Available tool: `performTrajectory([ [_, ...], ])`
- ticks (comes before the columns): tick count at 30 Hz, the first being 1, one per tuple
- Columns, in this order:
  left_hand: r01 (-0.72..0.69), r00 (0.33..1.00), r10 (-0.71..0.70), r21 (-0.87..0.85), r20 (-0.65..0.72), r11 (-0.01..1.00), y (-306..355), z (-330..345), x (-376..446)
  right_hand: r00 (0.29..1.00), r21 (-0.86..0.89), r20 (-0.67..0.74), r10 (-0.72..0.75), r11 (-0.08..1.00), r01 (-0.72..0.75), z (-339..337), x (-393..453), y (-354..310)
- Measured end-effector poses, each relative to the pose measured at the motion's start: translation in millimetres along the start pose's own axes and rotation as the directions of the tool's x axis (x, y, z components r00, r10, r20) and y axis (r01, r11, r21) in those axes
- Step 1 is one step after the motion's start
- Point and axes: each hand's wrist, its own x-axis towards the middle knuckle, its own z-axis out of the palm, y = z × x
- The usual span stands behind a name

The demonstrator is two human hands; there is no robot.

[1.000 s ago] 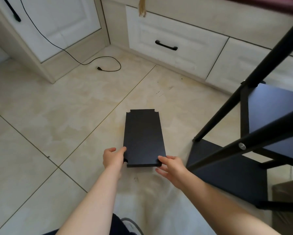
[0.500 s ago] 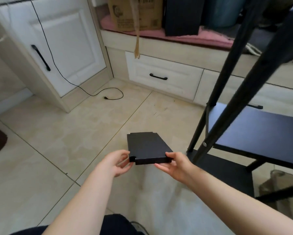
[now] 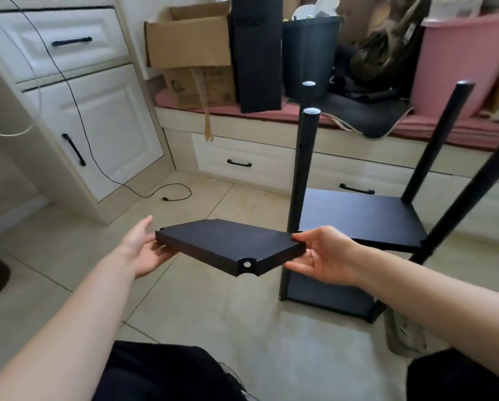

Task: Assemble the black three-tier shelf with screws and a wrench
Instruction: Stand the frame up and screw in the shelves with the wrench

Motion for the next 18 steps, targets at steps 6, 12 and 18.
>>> performTrajectory([
  [6,0.034,0.989,-0.063,0.212,0.133,0.977,9.8,6.1,-38.4,1.0,-0.218,0.006,-0.015,0.976,0.016,-37.2,-72.6,-16.9],
  [12,0.005,0.969,-0.123,0.48,0.214,0.877,6.1,33.8,-58.6,0.995,-0.25,0.064,-0.08,0.964,0.094,-53.8,-124.5,-37.9],
  [18,-0.227,0.944,-0.001,0.655,0.329,0.72,17.6,77.6,-92.2,0.967,-0.215,0.002,-0.254,0.944,0.249,-61.7,-164.4,-58.1],
])
